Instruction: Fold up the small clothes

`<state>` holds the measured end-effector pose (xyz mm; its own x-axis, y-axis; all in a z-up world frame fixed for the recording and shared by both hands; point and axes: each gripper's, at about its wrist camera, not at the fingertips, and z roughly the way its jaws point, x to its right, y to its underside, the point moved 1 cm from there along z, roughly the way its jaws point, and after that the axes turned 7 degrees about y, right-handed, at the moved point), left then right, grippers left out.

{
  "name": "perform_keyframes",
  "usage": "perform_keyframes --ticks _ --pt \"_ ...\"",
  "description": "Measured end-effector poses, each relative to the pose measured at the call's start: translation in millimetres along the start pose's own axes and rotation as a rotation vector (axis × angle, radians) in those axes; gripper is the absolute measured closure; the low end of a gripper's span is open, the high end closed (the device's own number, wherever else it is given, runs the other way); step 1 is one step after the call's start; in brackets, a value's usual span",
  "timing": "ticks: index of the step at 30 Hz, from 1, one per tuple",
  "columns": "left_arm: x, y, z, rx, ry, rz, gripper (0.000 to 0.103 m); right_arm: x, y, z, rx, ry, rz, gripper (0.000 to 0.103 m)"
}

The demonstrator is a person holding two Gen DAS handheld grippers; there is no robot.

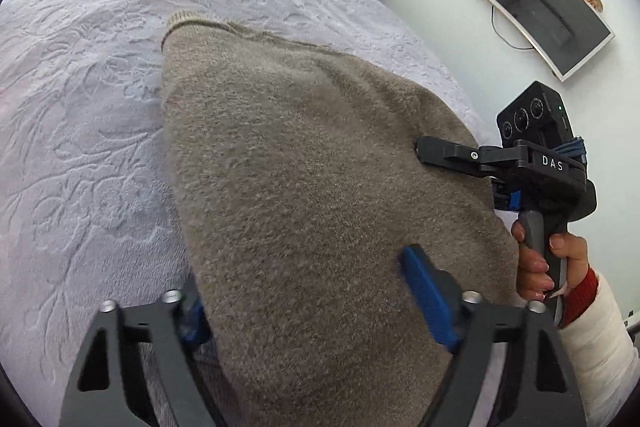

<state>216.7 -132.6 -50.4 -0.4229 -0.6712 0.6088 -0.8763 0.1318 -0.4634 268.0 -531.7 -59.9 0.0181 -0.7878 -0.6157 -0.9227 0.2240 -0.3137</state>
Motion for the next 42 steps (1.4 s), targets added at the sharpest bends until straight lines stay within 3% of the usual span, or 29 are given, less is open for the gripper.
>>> perform_keyframes --ticks 3,4,11,16,27,34,39,42 --pt "5 3 -21 0.024 0.023 0.006 0.049 -12 8 -12 0.037 -0.032 0.012 0.062" --pt "8 4 -30 0.032 0.040 0.004 0.050 -18 12 -16 0.047 -0.051 0.023 0.062" --pt "34 21 -89 0.079 0.048 0.048 0.050 -72 34 -45 0.067 -0.094 -0.021 0.062" --pt "47 56 -142 0.104 0.048 0.072 0.050 -104 59 -55 0.043 -0.115 -0.025 0.062" --pt "36 132 -222 0.111 -0.034 0.092 0.050 -166 132 -26 -0.027 -0.152 -0.061 0.061" --pt "-2 162 -220 0.087 -0.072 0.029 0.050 -176 163 21 -0.057 -0.131 -0.059 0.061" --pt "-49 184 -201 0.057 -0.109 -0.078 0.049 -166 179 57 -0.086 -0.023 -0.095 0.061" --pt "-60 192 -205 0.108 -0.087 -0.104 0.045 -154 181 63 -0.059 0.020 -0.102 0.059"
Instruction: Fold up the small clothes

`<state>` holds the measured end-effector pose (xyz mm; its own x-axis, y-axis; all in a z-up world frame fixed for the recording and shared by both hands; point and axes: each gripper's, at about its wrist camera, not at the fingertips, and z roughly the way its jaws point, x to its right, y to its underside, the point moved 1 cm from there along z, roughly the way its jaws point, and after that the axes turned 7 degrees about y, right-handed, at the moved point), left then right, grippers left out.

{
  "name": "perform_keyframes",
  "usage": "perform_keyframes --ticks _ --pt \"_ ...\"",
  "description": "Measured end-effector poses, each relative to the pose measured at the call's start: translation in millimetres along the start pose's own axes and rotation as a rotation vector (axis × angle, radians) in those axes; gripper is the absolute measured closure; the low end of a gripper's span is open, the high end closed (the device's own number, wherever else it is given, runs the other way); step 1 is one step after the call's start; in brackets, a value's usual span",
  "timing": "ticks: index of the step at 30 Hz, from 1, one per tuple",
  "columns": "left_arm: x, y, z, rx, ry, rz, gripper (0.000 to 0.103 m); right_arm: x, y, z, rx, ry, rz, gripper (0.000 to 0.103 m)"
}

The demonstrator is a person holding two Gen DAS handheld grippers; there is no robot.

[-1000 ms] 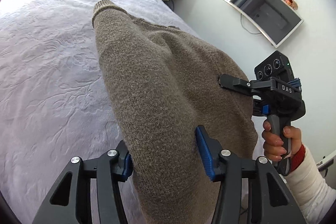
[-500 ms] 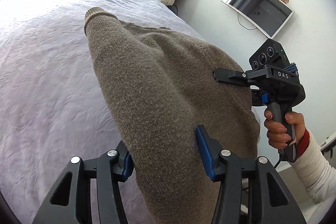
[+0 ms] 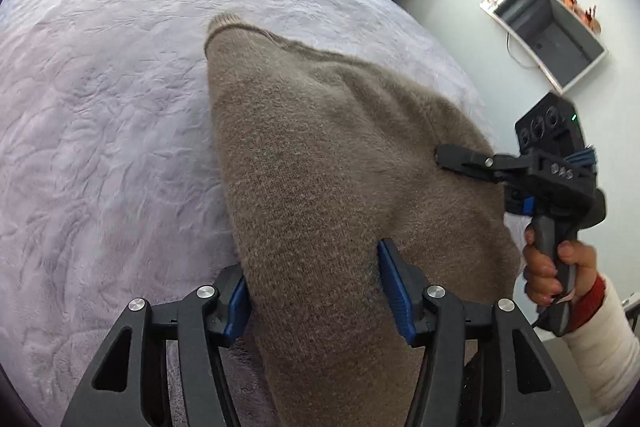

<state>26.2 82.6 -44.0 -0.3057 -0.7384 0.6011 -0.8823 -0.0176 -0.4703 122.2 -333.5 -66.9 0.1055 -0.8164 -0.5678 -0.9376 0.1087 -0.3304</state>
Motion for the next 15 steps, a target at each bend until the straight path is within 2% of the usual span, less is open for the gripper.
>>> perform_keyframes --ticks 2,3,6,11,12,13,15 --pt "-2 3 -7 0.023 -0.039 0.014 0.034 4 2 0 0.011 0.022 -0.007 0.055" --pt "-2 6 -11 0.037 -0.080 0.034 0.027 5 5 -2 0.014 0.049 -0.016 0.049" --pt "2 23 -26 0.060 -0.137 0.081 0.027 8 10 -12 0.035 0.139 -0.061 0.039" --pt "8 43 -59 0.110 -0.280 0.141 0.027 4 22 -42 0.104 0.276 -0.098 0.035" --pt "9 46 -66 0.124 -0.316 0.156 0.024 1 24 -48 0.113 0.273 -0.097 0.035" --pt "11 52 -73 0.135 -0.352 0.167 0.012 -1 29 -56 0.121 0.251 -0.097 0.035" --pt "26 43 -63 0.164 -0.386 0.176 0.003 -4 43 -71 0.133 0.178 -0.109 0.037"
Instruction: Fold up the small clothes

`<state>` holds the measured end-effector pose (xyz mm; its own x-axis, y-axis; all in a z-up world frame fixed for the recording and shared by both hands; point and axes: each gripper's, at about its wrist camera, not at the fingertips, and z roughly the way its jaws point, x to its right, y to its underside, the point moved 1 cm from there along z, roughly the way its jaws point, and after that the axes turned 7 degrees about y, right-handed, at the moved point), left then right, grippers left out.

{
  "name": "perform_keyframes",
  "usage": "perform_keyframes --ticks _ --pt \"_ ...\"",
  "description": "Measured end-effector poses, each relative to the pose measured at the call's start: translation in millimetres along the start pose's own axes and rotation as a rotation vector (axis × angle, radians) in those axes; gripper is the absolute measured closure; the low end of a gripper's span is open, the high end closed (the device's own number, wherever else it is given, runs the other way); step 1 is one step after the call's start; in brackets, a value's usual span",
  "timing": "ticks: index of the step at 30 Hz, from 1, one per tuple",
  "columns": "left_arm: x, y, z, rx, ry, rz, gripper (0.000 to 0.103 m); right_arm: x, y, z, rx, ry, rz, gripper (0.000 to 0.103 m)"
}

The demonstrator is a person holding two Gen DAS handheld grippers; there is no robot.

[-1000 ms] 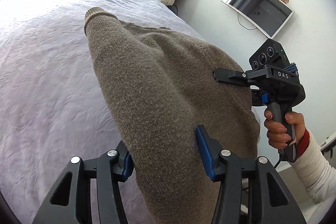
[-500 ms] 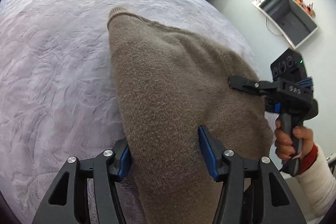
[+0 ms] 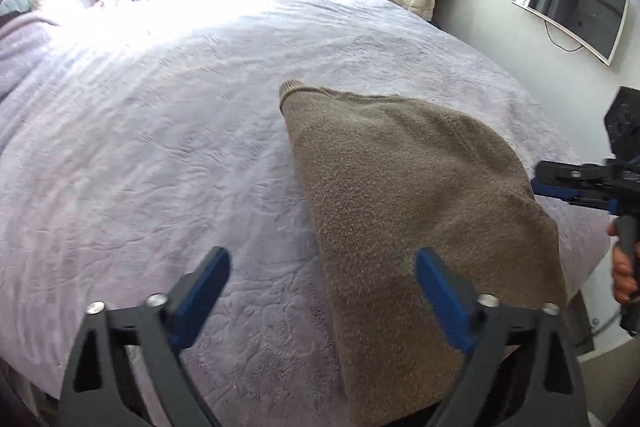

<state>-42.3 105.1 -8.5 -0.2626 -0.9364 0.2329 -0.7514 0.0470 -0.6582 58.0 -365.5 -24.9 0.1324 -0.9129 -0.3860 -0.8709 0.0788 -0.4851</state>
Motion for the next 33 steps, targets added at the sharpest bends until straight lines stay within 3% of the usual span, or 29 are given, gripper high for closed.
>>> perform_keyframes --ticks 3,7,10,11,12,15,18,23,29,33 --pt "5 1 -6 0.029 0.000 -0.018 0.003 -19 16 -9 -0.030 -0.103 -0.040 0.044" --pt "14 -1 -12 0.061 -0.008 -0.044 0.001 -24 36 12 -0.127 -0.082 -0.046 0.046" --pt "21 -1 -19 0.063 -0.033 -0.044 0.001 -17 39 16 -0.128 -0.088 -0.006 0.069" --pt "23 0 -22 0.061 -0.038 -0.042 0.001 -15 38 15 -0.117 -0.086 0.001 0.088" --pt "24 1 -24 0.064 -0.040 -0.042 0.001 -15 37 13 -0.097 -0.071 0.000 0.093" --pt "27 5 -32 0.101 -0.033 -0.045 0.001 -16 40 3 -0.032 -0.012 -0.040 0.093" --pt "29 11 -31 0.104 -0.033 -0.060 0.001 -7 49 9 -0.026 0.061 -0.071 0.095" --pt "38 23 -15 0.015 -0.083 -0.052 0.001 21 65 15 -0.019 -0.037 0.057 0.095" --pt "45 34 0 -0.038 -0.144 -0.059 0.001 31 79 3 0.001 -0.044 0.136 0.095" --pt "47 39 5 -0.061 -0.169 -0.064 0.001 45 92 -12 0.010 -0.022 0.205 0.078"
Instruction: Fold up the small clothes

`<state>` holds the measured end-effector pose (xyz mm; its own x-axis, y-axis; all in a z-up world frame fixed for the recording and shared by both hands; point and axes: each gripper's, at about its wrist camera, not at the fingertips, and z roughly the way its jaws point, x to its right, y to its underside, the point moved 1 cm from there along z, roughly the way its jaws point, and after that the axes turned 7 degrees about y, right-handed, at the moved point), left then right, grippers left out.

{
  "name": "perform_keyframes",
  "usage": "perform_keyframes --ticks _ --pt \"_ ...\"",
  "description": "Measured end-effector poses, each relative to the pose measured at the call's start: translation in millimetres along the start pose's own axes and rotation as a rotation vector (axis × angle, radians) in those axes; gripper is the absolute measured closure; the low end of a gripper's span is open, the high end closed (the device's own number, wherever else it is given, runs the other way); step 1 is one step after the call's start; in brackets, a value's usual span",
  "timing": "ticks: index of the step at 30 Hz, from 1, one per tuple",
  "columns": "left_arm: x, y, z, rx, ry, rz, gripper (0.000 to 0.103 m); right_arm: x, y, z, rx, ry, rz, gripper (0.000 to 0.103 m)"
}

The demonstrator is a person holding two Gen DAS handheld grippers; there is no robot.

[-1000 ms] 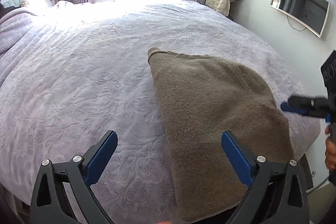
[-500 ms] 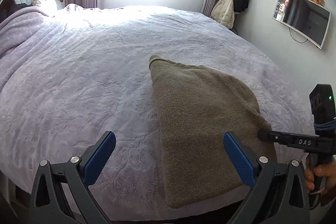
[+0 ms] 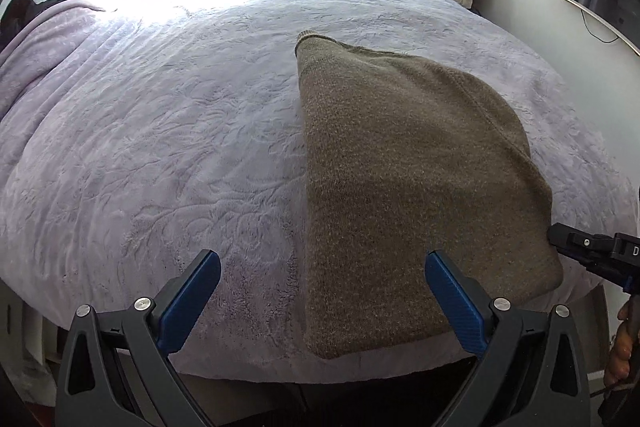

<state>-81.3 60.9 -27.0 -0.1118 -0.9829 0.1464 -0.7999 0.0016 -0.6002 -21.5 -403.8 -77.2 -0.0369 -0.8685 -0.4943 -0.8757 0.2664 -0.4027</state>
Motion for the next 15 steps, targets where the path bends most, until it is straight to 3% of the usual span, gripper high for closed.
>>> perform_keyframes --ticks 5,7,9,15 --pt "5 4 1 -0.013 -0.025 0.017 0.001 -6 -1 -20 0.047 0.100 -0.010 0.078" --pt "8 5 1 -0.015 -0.031 0.021 0.001 -6 0 -30 0.066 0.129 -0.030 0.066" --pt "9 5 1 -0.013 -0.033 0.021 0.001 -17 4 -35 0.088 0.179 -0.086 0.034" --pt "16 5 -1 -0.012 -0.051 0.025 0.001 -65 10 -38 0.142 0.262 -0.277 0.022"
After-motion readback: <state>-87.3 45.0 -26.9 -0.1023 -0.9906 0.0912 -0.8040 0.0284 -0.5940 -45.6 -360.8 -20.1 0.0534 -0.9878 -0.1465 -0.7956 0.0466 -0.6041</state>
